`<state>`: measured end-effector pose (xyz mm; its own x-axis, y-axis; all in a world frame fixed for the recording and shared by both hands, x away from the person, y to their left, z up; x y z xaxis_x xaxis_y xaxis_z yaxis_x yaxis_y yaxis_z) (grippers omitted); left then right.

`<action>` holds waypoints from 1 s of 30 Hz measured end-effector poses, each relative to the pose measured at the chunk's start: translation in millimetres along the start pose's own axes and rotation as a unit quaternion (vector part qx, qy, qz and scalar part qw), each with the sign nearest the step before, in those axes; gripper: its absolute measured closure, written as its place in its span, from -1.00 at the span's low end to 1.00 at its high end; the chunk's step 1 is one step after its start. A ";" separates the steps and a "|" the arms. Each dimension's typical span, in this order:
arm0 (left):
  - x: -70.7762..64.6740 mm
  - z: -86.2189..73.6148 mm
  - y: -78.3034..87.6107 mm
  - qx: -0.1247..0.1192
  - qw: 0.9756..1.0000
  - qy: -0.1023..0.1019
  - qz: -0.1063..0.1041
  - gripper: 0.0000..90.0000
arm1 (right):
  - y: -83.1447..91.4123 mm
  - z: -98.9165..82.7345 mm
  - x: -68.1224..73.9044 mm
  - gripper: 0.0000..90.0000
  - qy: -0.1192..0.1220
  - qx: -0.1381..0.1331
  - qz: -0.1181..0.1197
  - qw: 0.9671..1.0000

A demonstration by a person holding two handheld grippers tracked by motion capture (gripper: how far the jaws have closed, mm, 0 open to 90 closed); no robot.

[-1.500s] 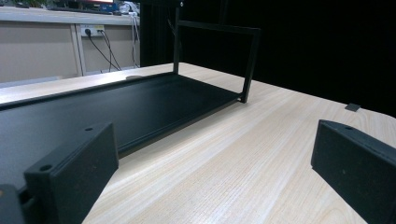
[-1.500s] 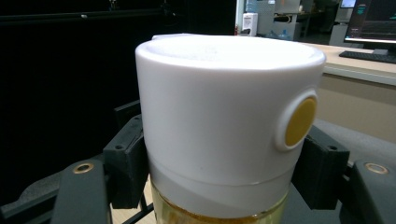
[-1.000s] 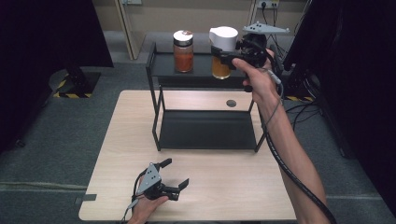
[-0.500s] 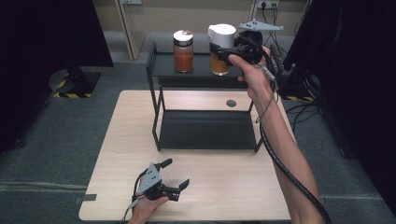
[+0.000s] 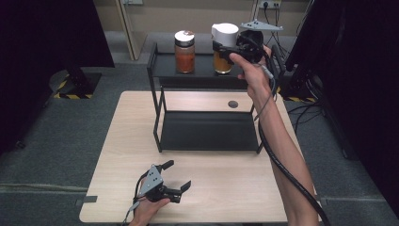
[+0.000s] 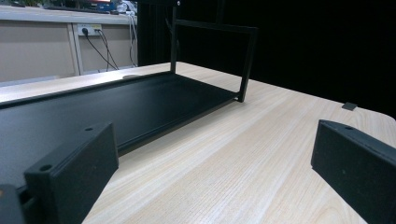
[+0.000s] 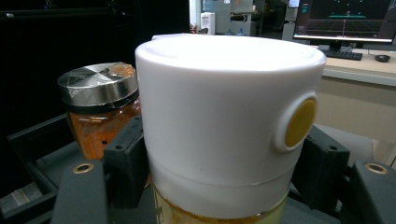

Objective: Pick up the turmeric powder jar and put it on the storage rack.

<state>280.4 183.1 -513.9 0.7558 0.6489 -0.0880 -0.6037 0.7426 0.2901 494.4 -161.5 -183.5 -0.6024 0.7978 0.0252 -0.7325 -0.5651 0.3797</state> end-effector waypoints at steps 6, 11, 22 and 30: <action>0.2 0.1 0.5 -0.001 1.000 0.001 0.000 -0.99 | -6.3 -0.5 0.3 -0.31 -0.001 -0.001 -0.006 1.000; 0.3 0.1 0.3 -0.001 1.000 0.001 0.000 -0.99 | -10.0 -1.4 0.2 -0.31 -0.001 -0.001 -0.009 1.000; -0.6 0.1 0.4 -0.001 1.000 0.001 -0.001 -0.99 | -11.6 -4.5 -0.1 -0.32 -0.003 -0.006 -0.011 1.000; -0.6 -0.1 0.3 -0.001 1.000 0.001 0.000 -0.99 | -11.0 -5.4 3.6 -0.33 0.011 -0.005 -0.017 1.000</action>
Point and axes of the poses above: each handheld gripper's, and its own axes: y roughly backward along the jaws, z roughly out of its top, x roughly to its left, the point moved 9 cm from there along -y, roughly forward along the jaws, and after that the axes turned 11 degrees about x, right-handed, at the moved point
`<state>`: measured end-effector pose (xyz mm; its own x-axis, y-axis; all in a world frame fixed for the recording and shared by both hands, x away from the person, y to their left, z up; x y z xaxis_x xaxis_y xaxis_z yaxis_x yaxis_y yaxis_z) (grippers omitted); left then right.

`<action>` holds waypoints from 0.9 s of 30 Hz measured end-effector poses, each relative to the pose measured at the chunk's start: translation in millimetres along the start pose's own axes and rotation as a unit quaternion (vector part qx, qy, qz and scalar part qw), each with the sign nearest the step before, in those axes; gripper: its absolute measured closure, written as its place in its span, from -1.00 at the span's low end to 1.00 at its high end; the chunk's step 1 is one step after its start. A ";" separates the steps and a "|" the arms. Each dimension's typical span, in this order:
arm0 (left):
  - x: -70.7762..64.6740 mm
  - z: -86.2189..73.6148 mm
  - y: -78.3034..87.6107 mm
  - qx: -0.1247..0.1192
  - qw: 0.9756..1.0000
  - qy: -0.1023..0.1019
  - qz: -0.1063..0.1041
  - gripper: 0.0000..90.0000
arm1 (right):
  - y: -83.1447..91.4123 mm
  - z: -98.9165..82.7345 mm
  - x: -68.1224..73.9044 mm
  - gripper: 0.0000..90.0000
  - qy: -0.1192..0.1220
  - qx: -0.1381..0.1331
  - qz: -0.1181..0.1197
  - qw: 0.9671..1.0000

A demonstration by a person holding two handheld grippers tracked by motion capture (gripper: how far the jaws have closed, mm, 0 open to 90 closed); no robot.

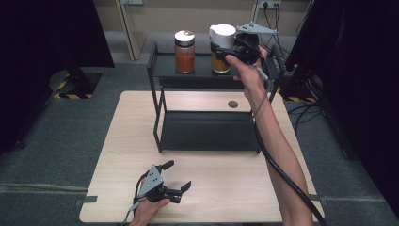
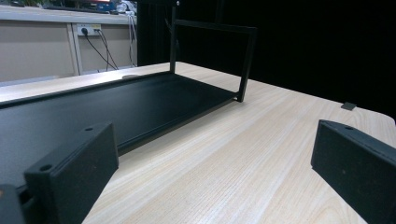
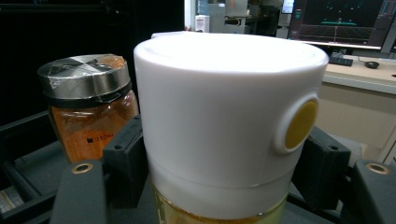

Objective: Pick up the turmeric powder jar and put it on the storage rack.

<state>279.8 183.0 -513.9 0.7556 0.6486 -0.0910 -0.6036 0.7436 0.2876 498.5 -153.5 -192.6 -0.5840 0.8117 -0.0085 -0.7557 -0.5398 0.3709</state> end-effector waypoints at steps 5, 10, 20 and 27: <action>0.2 -0.1 -0.3 0.002 1.000 -0.001 -0.001 -0.99 | 0.9 0.6 0.3 -0.56 -0.003 0.003 0.005 1.000; -0.2 -0.2 -0.5 0.002 1.000 -0.001 -0.001 -0.99 | 4.8 2.8 1.9 -0.79 0.000 0.010 0.003 1.000; -0.4 -0.2 -0.5 0.002 1.000 -0.002 0.000 -0.99 | 11.9 -2.8 1.1 -0.96 -0.009 0.011 0.001 1.000; -0.6 -0.3 -0.9 0.003 1.000 -0.002 0.000 -0.99 | 19.7 -9.5 0.2 -0.99 -0.011 -0.002 0.013 1.000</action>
Point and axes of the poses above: each handheld gripper's, and its own axes: y roughly backward along the jaws, z roughly out of its top, x roughly to its left, the point moved 9 cm from there along -y, roughly forward along the jaws, and after that the axes turned 11 degrees about x, right-handed, at the moved point
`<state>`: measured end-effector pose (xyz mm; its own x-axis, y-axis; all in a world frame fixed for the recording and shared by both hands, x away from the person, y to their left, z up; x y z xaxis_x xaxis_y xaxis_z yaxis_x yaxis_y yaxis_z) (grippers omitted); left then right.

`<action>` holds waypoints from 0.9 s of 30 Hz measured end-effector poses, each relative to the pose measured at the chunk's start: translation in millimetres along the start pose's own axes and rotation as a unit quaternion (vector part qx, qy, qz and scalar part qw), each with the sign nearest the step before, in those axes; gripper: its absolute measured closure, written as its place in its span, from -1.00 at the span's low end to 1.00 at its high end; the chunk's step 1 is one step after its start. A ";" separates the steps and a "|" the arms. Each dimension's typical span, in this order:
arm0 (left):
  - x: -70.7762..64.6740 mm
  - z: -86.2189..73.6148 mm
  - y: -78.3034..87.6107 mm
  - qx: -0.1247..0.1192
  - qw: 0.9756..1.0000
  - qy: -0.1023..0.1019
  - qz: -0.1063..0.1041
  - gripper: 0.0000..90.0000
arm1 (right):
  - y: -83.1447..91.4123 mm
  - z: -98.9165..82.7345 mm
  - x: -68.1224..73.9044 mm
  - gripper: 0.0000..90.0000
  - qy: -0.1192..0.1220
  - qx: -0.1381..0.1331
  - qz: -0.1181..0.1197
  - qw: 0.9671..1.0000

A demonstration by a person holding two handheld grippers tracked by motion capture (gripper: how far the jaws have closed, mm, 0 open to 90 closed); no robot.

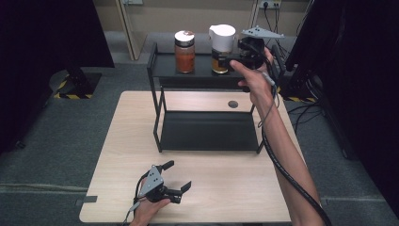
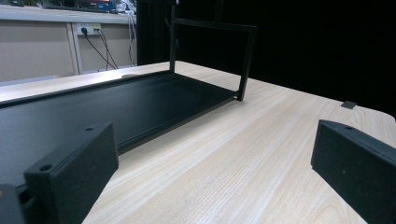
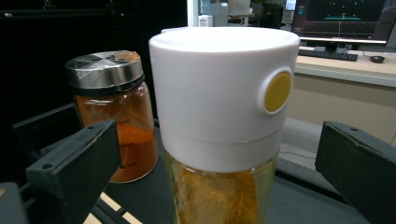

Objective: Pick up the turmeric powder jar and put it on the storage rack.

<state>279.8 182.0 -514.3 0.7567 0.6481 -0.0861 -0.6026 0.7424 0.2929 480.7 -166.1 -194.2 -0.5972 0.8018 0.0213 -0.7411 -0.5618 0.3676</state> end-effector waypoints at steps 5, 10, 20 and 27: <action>0.1 0.0 0.2 -0.001 1.000 0.000 0.001 -0.99 | 5.8 -4.8 -2.5 -0.99 -0.004 -0.007 0.009 1.000; 0.0 -0.1 0.0 -0.001 1.000 0.000 0.001 -0.99 | 13.2 -10.2 -3.8 -0.99 -0.003 -0.014 0.018 1.000; 0.0 -0.3 -0.2 0.001 1.000 0.002 0.001 -0.99 | 31.1 -26.8 -6.0 -0.99 0.004 -0.030 0.033 0.999; 0.1 -0.3 -0.2 0.001 1.000 0.001 0.002 -0.99 | 38.6 -36.0 -3.5 -0.99 0.008 -0.037 0.045 0.998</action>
Point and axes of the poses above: each handheld gripper's, and its own axes: y roughly backward along the jaws, z roughly out of its top, x roughly to its left, the point moved 9 cm from there along -y, roughly forward along the jaws, and after that the axes turned 11 degrees about x, right-handed, at the moved point
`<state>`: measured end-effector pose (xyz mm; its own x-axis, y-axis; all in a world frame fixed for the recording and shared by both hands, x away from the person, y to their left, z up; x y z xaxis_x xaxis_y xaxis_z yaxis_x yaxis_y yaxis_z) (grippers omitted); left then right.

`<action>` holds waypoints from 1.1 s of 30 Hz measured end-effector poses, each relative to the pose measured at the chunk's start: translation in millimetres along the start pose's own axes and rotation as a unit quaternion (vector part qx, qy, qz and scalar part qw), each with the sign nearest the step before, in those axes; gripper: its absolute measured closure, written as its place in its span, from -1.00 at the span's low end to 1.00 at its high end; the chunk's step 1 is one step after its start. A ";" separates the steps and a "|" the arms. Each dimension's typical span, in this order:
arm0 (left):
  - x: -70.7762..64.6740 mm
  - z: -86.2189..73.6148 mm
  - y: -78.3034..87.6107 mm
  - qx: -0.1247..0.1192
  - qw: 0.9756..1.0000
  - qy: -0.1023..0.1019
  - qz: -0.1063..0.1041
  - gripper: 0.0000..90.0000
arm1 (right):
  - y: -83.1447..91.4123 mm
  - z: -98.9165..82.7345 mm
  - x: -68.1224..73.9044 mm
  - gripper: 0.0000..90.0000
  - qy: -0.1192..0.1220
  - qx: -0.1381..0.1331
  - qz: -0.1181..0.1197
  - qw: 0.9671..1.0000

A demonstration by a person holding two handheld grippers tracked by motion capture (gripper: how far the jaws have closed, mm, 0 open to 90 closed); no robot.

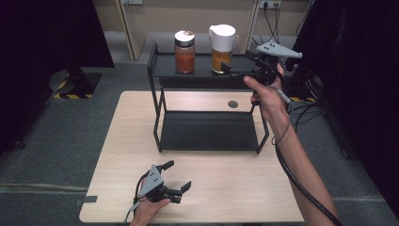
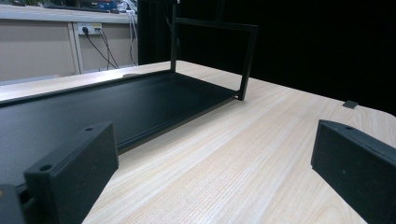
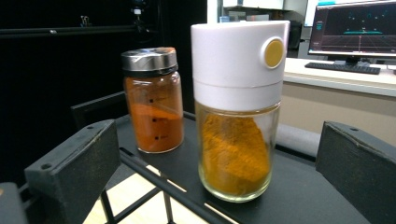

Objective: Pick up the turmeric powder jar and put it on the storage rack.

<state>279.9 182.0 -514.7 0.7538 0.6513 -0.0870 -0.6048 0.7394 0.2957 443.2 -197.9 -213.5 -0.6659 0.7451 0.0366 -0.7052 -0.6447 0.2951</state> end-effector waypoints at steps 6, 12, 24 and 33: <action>-0.2 0.0 0.0 0.000 1.000 0.000 0.000 -0.99 | 4.2 -10.7 5.7 -0.99 0.009 -0.003 0.011 1.000; -0.3 -0.1 0.0 0.000 1.000 0.000 0.000 -0.99 | 7.2 -20.2 11.2 -0.99 0.019 -0.005 0.019 1.000; -0.3 -0.1 0.2 -0.001 1.000 0.000 0.001 -0.99 | 12.2 -42.1 18.9 -0.99 0.029 -0.009 0.034 0.999; 0.0 -0.1 0.4 -0.001 1.000 0.000 0.002 -0.99 | 16.0 -60.9 24.5 -0.99 0.033 -0.017 0.046 0.998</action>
<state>279.6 182.4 -514.7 0.7509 0.6548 -0.0860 -0.6088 0.7367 0.2944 400.7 -200.4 -266.1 -0.7422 0.6701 -0.0020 -0.6472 -0.7160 0.2617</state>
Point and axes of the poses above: each handheld gripper's, and its own axes: y roughly backward along the jaws, z roughly out of its top, x roughly to its left, the point moved 9 cm from there along -y, roughly forward along the jaws, and after that the axes turned 11 degrees about x, right-handed, at the moved point
